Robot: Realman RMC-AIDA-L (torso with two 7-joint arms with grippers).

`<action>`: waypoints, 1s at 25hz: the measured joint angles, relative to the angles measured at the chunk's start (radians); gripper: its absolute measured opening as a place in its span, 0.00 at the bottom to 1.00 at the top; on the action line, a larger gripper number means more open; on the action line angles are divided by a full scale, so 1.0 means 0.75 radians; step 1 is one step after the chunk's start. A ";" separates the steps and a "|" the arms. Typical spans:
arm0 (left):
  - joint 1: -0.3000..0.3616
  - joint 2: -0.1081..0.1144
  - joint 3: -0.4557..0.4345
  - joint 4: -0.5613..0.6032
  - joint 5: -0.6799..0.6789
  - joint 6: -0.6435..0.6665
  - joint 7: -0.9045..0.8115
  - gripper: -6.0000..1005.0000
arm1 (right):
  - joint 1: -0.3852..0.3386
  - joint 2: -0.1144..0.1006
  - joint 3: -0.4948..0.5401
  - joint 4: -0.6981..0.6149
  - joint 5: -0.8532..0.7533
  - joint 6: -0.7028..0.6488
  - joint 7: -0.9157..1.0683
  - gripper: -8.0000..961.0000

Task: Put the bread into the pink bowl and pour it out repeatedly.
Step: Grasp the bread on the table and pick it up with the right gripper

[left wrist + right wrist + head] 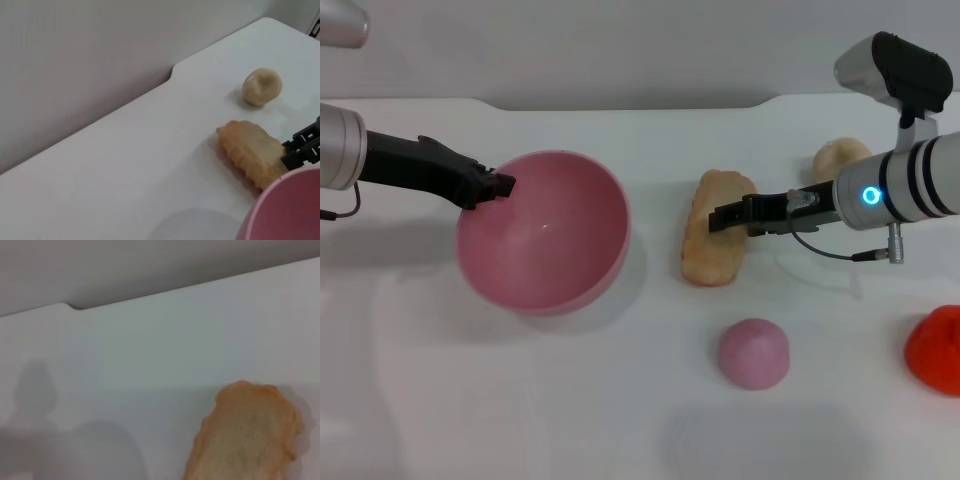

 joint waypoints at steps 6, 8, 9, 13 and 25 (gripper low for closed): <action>0.000 0.000 0.000 0.000 0.000 0.000 0.000 0.07 | 0.005 0.002 0.000 0.015 0.000 -0.008 -0.001 0.68; 0.000 0.000 0.000 0.000 0.000 0.000 0.000 0.07 | 0.008 0.003 0.000 0.024 0.000 -0.013 -0.001 0.68; 0.000 0.000 0.000 0.000 0.000 0.000 0.001 0.07 | 0.010 0.003 0.000 0.030 0.000 -0.015 -0.001 0.68; 0.000 0.000 0.000 0.001 0.000 0.002 0.002 0.07 | 0.023 0.003 0.000 0.058 0.000 -0.018 -0.005 0.68; 0.006 -0.004 0.000 0.006 0.000 0.004 0.002 0.07 | 0.025 0.003 -0.033 0.052 0.000 -0.019 -0.021 0.46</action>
